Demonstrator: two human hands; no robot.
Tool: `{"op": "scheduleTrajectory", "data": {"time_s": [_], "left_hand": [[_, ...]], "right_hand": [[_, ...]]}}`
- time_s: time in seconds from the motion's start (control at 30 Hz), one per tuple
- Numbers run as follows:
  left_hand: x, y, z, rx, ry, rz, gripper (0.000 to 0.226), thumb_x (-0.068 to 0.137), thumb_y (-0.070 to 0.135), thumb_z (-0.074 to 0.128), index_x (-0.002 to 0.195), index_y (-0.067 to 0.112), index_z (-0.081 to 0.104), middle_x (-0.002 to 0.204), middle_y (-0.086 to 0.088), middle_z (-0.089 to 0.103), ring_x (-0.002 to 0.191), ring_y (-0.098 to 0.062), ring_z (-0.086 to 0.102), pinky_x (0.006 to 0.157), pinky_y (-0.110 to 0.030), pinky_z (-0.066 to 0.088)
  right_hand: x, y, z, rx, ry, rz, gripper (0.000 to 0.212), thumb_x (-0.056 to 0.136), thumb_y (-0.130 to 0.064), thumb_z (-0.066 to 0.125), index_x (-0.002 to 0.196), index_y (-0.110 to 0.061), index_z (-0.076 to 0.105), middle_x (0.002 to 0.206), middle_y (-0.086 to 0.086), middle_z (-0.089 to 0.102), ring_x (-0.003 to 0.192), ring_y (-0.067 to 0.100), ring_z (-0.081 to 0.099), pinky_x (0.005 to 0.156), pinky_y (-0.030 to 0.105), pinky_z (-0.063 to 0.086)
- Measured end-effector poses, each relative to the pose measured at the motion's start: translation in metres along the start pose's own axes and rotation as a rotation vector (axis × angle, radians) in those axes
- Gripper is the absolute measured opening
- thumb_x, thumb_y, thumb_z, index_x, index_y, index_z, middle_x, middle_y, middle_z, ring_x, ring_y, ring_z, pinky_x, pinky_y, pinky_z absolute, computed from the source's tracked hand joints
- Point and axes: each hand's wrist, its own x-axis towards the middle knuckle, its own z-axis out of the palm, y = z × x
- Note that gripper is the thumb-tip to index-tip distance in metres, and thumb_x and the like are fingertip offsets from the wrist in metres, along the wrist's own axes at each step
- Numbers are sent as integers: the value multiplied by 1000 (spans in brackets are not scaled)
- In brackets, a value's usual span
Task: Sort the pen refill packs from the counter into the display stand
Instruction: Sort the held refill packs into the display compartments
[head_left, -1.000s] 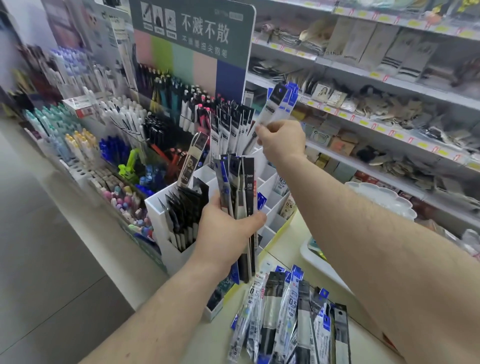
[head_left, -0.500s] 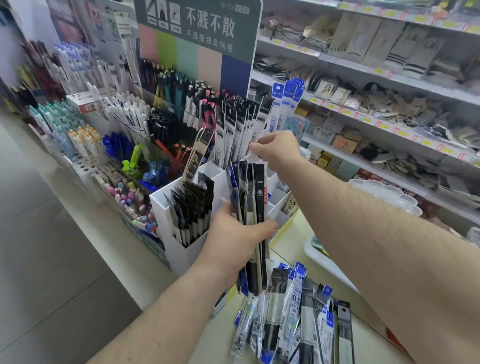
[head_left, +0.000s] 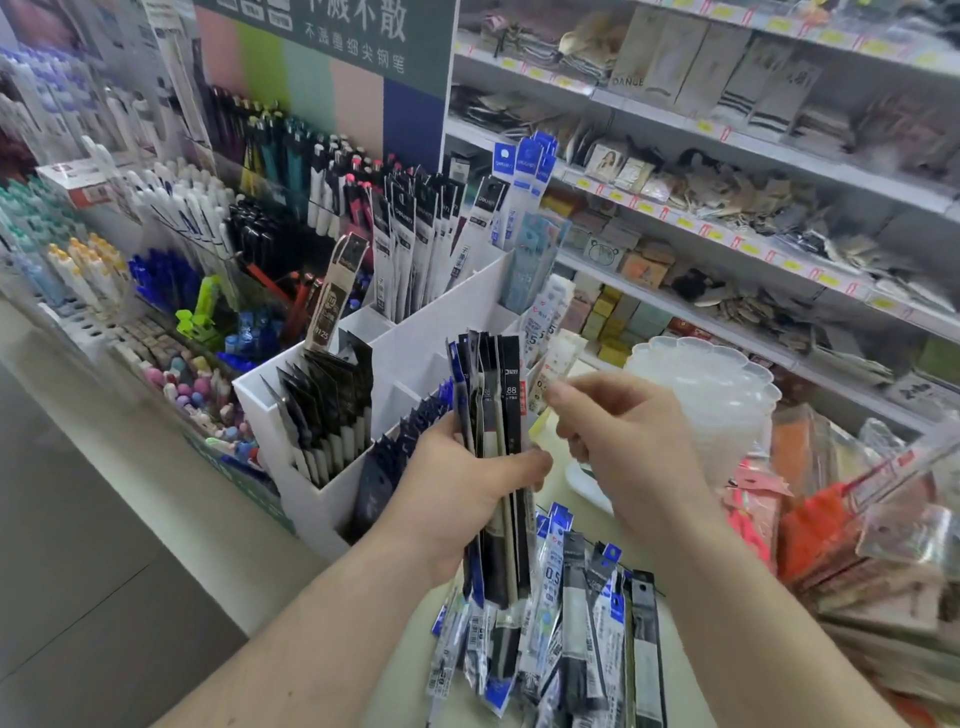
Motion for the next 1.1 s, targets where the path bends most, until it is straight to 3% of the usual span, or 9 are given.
{"op": "scheduleTrajectory", "data": {"time_s": [0.13, 0.27, 0.4, 0.6, 0.8, 0.87, 0.97, 1.03, 1.1], "left_hand": [[0, -10, 10, 42, -47, -4, 28, 75, -8, 77, 96, 8, 68, 84, -7, 76, 82, -23, 73, 78, -39, 57], [0, -22, 18, 70, -152, -22, 38, 70, -5, 79, 103, 10, 68, 92, -4, 77, 88, -18, 73, 78, -31, 55], [-1, -33, 20, 76, -279, -76, 53, 59, 1, 73, 110, 9, 65, 97, -5, 76, 96, -20, 73, 83, -33, 56], [-3, -43, 15, 22, -403, -161, 58, 64, -6, 67, 121, 4, 60, 110, -20, 71, 103, -28, 69, 88, -40, 55], [-10, -37, 18, -63, -514, -182, 54, 72, -22, 58, 118, 6, 59, 93, 2, 76, 91, -10, 71, 74, -22, 55], [-12, -35, 18, -77, -535, -198, 57, 75, -28, 55, 123, 4, 57, 97, 2, 76, 95, -10, 71, 76, -22, 55], [-12, -34, 17, -73, -543, -211, 60, 72, -17, 59, 130, -2, 52, 102, 0, 76, 100, -12, 70, 79, -23, 54], [-13, -33, 15, -54, -552, -209, 57, 74, -10, 62, 129, 0, 52, 103, 0, 75, 101, -12, 69, 81, -24, 54], [-13, -32, 12, -48, -518, -222, 58, 76, -7, 67, 131, 5, 52, 105, -4, 73, 101, -16, 69, 82, -27, 55]], "right_hand": [[-27, 19, -3, -150, 31, -26, 14, 78, -21, 79, 68, -16, 70, 56, 2, 61, 52, 8, 48, 52, 23, 40], [-34, 29, -7, -278, 50, -37, 16, 75, -21, 83, 68, -19, 68, 49, -11, 51, 48, 3, 43, 51, 15, 34], [-36, 37, -13, -367, 63, 44, 17, 71, -32, 83, 70, -21, 69, 55, -9, 59, 51, 2, 48, 53, 18, 38], [-43, 46, -20, -386, 79, 90, 28, 67, -42, 84, 72, -23, 64, 60, -8, 61, 53, 2, 49, 53, 18, 39], [-43, 52, -18, -318, 63, 160, 47, 58, -50, 84, 95, -29, 62, 61, -7, 60, 54, 5, 54, 56, 29, 49], [-42, 53, -16, -324, 20, 160, 52, 56, -55, 83, 97, -30, 64, 60, -8, 57, 54, 5, 52, 55, 27, 46], [-41, 55, -14, -272, -41, 152, 55, 53, -61, 76, 95, -26, 68, 58, -4, 53, 55, 8, 49, 56, 30, 43], [-40, 56, -15, -179, -92, 171, 40, 65, -47, 79, 94, -21, 71, 66, 14, 60, 61, 13, 55, 60, 35, 47], [-40, 56, -20, -50, -119, 188, 7, 83, -20, 76, 90, -18, 75, 75, 19, 68, 67, 19, 64, 64, 38, 53]]}}
